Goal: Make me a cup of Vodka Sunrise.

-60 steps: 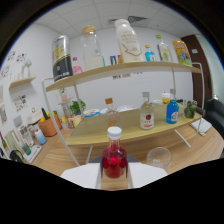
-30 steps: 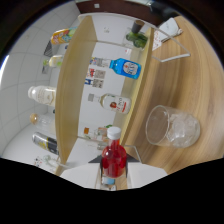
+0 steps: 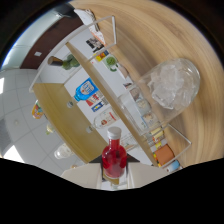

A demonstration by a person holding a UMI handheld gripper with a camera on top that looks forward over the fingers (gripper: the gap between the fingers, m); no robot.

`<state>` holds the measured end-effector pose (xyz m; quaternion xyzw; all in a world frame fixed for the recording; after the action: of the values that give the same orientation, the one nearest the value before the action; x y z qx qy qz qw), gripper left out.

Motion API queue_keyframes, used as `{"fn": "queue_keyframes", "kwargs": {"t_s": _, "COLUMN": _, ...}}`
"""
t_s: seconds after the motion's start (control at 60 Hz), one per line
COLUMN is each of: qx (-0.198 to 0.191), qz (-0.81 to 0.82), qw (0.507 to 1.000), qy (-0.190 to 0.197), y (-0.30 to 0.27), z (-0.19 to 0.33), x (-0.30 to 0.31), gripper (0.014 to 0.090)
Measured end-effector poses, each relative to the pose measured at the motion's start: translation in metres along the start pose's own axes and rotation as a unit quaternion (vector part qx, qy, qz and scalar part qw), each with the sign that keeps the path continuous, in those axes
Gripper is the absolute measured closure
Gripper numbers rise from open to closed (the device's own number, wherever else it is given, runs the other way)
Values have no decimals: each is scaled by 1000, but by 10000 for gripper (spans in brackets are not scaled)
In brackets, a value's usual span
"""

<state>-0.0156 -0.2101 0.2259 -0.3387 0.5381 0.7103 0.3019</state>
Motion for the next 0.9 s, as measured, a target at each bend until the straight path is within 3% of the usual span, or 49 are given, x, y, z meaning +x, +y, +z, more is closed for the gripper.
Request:
{"fn": "queue_keyframes", "kwargs": {"t_s": 0.25, "qx": 0, "qz": -54, "qw": 998, "qy": 19, "y": 5, "z": -1, "x": -2, "gripper": 705}}
{"fn": "queue_keyframes", "kwargs": {"t_s": 0.467, "qx": -13, "qz": -293, "qw": 954, "qy": 62, "y": 37, "z": 9, "x": -16, "gripper": 705}}
{"fn": "queue_keyframes", "kwargs": {"t_s": 0.617, "qx": -21, "qz": -527, "qw": 844, "qy": 94, "y": 70, "z": 21, "x": -20, "gripper": 702}}
{"fn": "queue_keyframes", "kwargs": {"t_s": 0.7, "qx": -8, "qz": -650, "qw": 750, "qy": 124, "y": 72, "z": 26, "x": -7, "gripper": 704}}
{"fn": "queue_keyframes", "kwargs": {"t_s": 0.9, "qx": -37, "qz": -787, "qw": 589, "qy": 182, "y": 59, "z": 29, "x": 74, "gripper": 704}}
